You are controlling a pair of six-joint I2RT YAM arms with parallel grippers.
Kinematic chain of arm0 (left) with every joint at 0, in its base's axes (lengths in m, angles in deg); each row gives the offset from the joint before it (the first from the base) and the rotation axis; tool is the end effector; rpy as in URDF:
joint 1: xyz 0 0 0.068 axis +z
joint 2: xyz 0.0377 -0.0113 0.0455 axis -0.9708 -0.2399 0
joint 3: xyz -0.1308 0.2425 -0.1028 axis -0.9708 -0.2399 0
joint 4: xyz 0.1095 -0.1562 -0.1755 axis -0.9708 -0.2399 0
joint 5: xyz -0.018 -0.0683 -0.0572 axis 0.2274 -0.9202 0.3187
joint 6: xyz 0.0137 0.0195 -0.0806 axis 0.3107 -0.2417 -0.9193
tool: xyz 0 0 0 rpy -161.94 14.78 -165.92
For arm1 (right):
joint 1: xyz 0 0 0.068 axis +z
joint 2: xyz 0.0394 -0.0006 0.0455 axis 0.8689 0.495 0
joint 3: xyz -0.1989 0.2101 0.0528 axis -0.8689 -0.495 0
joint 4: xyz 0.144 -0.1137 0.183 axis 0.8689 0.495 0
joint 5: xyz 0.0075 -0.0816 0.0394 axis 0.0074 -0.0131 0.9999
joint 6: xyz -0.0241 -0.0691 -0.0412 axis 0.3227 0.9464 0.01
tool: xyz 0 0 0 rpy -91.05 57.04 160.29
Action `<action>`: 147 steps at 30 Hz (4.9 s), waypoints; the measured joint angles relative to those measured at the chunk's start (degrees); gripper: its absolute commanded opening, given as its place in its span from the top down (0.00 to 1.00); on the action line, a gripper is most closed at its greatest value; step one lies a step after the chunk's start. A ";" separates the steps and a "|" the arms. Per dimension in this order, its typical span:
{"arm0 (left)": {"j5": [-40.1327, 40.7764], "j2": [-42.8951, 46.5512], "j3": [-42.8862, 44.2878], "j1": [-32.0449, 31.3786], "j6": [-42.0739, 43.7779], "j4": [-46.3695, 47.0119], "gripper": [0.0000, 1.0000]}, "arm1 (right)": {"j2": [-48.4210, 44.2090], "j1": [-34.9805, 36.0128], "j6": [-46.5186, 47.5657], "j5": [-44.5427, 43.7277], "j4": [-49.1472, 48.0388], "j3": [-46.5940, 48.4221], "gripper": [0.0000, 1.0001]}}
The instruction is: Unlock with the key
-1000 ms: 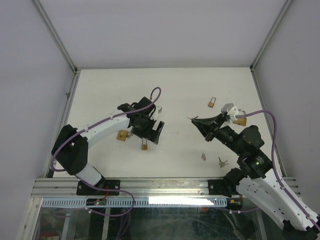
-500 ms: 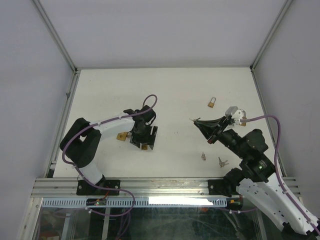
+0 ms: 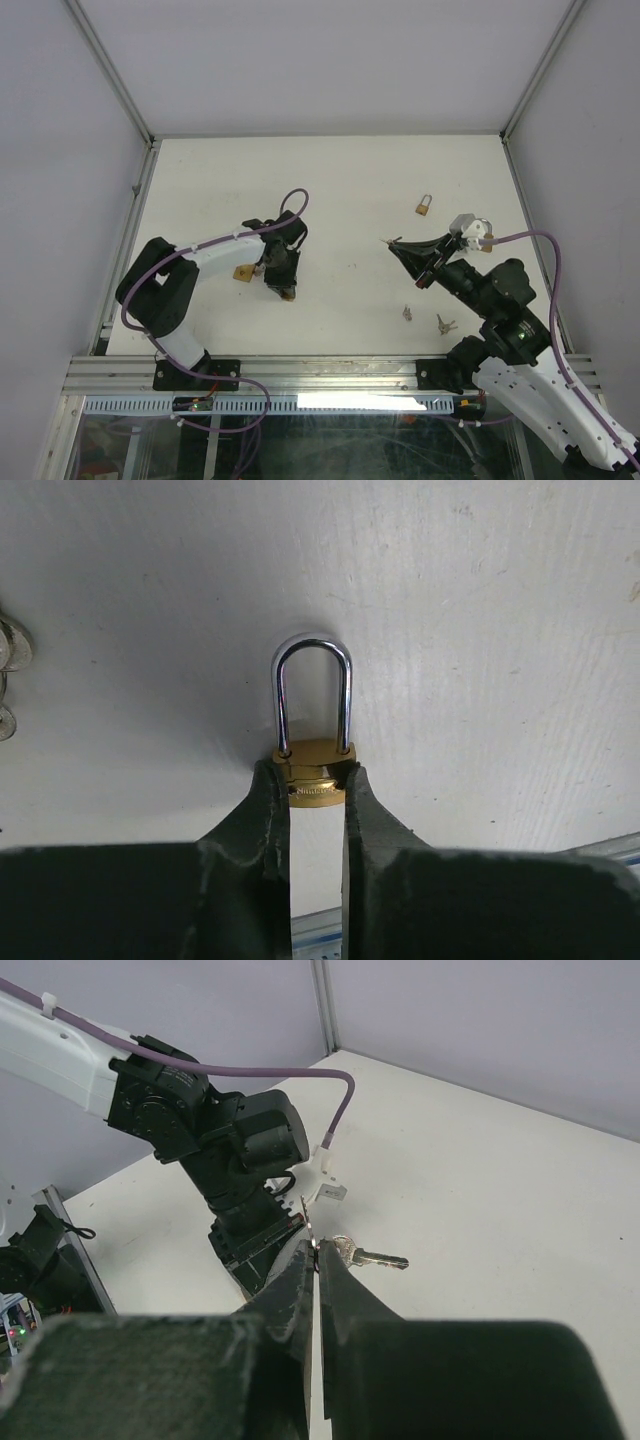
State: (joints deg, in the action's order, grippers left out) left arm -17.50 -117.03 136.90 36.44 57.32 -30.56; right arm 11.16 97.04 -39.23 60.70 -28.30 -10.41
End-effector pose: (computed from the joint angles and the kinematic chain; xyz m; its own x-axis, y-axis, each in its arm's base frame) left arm 0.2258 -0.1929 0.1472 -0.9760 0.1968 -0.0933 0.2070 0.9714 -0.1167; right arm 0.0910 0.0873 0.3423 -0.0093 0.1400 -0.9901 -0.7572 0.6457 0.0984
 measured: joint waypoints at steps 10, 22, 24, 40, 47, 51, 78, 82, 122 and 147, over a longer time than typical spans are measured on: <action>2.69 1.64 3.06 0.24 9.33 0.87 1.00 | -0.07 0.00 0.61 -0.28 0.39 0.00 1.00; 1.70 1.66 5.33 -0.79 19.21 1.77 0.68 | -0.07 0.00 0.85 -0.24 0.42 0.00 1.00; 0.92 1.33 6.10 -0.85 19.08 2.19 0.63 | -0.07 0.00 0.83 -0.24 0.42 0.00 1.00; 0.37 -5.57 7.52 -0.76 13.14 4.13 0.79 | -3.28 0.00 1.11 -1.51 2.05 0.00 1.00; 2.86 -6.36 7.45 -0.76 11.89 3.85 0.82 | -3.72 0.00 1.55 -1.90 2.14 0.00 1.00; 2.89 -6.58 7.48 -0.85 11.91 3.93 0.83 | -3.72 0.00 1.99 -2.01 2.16 0.00 1.00; 3.48 -12.07 15.30 -1.27 16.33 -3.67 1.00 | -3.69 0.00 3.69 -2.40 2.47 0.00 1.00; 7.19 -10.71 15.28 -1.55 22.21 -1.05 1.00 | -3.63 0.00 3.87 -2.38 2.43 0.00 1.00; -33.57 16.33 13.31 10.34 86.99 4.59 0.12 | -0.24 0.00 5.03 -1.27 1.62 0.11 1.00; -21.16 -4.98 20.76 4.74 145.50 -11.80 0.11 | -0.57 0.00 5.66 1.11 1.97 0.85 1.00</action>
State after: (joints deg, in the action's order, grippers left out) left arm -38.66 -122.01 157.66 41.18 202.82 -42.36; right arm 10.59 97.04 -33.57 61.81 -26.34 -9.56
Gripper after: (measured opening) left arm 0.901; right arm 0.008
